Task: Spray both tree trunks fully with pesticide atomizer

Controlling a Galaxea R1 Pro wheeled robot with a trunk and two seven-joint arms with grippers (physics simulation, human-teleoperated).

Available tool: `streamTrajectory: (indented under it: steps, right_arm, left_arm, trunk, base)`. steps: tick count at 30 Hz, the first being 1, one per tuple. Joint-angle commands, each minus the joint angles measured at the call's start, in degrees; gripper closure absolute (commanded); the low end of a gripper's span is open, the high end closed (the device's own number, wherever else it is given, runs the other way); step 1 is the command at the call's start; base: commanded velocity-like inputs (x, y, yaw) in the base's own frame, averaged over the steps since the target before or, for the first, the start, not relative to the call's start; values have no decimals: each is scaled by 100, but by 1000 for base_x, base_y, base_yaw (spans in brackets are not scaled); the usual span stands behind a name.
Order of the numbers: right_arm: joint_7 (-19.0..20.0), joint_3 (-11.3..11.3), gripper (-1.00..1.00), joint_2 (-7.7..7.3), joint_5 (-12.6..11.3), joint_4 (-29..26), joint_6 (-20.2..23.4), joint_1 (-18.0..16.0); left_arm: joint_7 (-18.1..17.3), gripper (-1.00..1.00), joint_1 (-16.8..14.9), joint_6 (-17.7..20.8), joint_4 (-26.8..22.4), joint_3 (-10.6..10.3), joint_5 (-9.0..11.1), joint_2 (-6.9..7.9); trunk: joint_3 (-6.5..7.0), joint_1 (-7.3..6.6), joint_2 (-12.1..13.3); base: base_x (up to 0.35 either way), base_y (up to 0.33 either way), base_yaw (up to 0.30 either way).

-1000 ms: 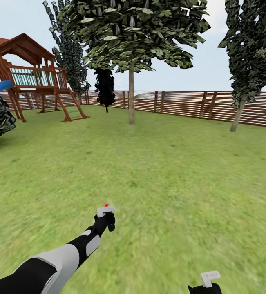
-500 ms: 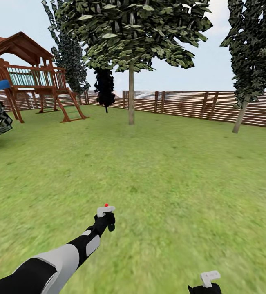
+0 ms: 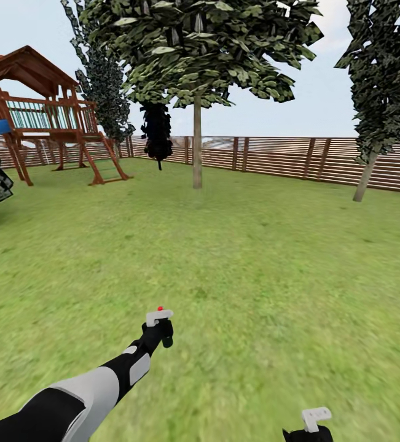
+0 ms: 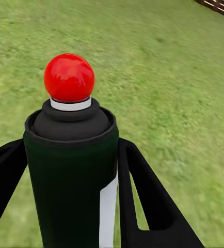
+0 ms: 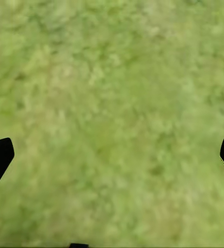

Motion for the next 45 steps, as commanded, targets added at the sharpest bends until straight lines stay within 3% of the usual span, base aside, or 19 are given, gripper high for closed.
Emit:
streamTrajectory:
  steps: [1,45]
  right_arm:
    - [0,0,-100,-1,1,0,0,0]
    - [0,0,-100,7,2,0,0,0]
  left_arm:
    - [0,100,0,0,-1,1,0,0]
    - [0,100,0,0,-1,-3,0,0]
  trunk:
    - [0,0,0]
    - [0,0,0]
  base:
    - [350,0,0]
    - [350,0,0]
